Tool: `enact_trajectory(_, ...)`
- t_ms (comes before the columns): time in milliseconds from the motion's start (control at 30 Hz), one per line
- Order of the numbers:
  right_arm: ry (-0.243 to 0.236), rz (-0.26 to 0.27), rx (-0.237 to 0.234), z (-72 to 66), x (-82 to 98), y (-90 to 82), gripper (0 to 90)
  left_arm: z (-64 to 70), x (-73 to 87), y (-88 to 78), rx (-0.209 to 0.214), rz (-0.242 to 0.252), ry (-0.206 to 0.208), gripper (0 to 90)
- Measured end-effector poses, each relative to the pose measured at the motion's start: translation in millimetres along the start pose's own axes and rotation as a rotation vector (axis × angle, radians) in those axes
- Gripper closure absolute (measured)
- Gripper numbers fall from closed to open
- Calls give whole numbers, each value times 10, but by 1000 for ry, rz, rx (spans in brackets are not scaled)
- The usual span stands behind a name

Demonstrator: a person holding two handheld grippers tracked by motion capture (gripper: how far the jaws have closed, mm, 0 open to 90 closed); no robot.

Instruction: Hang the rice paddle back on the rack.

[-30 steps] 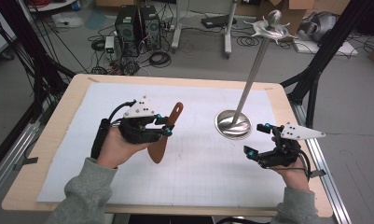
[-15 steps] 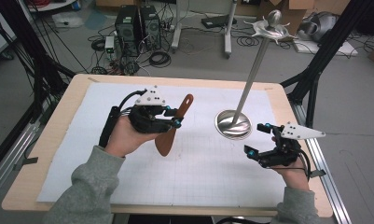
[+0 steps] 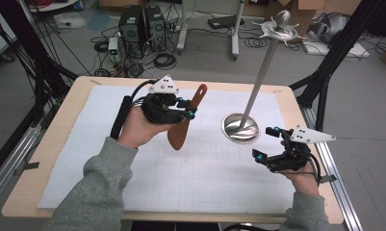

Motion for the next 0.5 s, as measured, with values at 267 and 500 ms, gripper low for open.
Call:
enact_trajectory(267,2,12,-1,7,-6,-18,2,1,-107,63,5,-2,8,650)
enact_trajectory(500,10,27,3,24,-10,-50,2,17,-256,116,12,6,28,651)
Point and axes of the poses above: each handheld gripper's, and its own axes: y roughly forward along the jaws, x roughly out of its underside, z roughly to its right, the point moved 4 cm from there along y, roughly forward along the jaws, and after that the axes turned 1 degree about -z, right-handed, at the moved point
